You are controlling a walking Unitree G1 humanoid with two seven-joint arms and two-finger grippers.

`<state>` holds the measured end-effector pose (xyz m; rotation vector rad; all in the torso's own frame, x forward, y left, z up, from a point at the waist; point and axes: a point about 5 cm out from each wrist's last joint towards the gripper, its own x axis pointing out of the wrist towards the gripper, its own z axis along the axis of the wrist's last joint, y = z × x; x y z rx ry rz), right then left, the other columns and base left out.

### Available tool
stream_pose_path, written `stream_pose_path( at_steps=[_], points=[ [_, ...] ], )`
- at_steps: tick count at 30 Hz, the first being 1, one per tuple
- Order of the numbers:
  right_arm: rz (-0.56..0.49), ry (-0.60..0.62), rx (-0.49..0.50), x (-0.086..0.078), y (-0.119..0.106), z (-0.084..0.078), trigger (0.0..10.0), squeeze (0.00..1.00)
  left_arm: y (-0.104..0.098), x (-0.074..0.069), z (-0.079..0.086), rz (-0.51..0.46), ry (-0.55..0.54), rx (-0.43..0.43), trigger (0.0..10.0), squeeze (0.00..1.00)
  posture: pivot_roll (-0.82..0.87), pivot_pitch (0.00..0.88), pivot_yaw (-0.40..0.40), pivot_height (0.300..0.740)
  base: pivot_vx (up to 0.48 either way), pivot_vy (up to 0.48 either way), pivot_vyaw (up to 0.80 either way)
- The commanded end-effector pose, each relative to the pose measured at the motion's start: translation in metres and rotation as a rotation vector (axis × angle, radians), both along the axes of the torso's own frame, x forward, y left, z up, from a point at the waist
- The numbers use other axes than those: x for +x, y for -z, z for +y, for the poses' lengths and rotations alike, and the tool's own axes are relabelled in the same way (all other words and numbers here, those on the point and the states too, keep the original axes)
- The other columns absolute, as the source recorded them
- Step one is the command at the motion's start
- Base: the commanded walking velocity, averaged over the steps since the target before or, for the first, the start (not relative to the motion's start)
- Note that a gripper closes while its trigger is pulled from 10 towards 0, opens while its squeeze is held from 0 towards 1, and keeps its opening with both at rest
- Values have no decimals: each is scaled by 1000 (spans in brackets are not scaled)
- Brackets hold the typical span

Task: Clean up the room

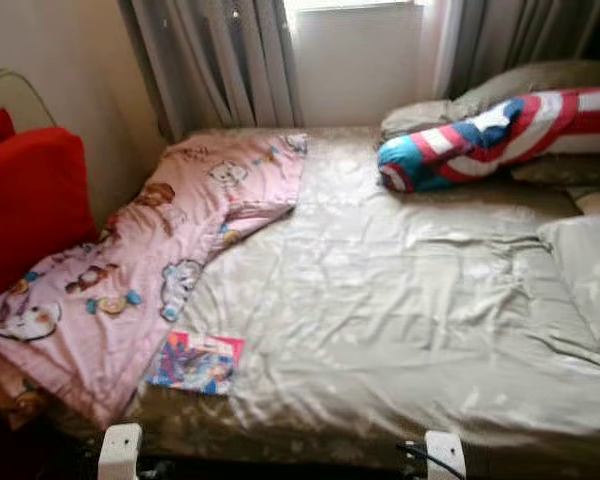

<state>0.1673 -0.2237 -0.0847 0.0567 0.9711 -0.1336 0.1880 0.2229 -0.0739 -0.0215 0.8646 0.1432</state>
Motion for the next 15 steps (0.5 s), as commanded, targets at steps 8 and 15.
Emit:
stream_pose_path(
  at_steps=[8, 15],
  points=[
    [-8, -3, 19, 4, 0, 6, 10000, 0, 2, -4, 4, 22, -12, 11, 10000, 0, -58, 0, 34, 740, 0, 476, 0],
    [-11, -2, 21, 5, -1, 7, 10000, 0, 1, -3, 5, 21, -10, 10, 10000, 0, -63, 0, 35, 740, 0, 476, 0]
  ],
)
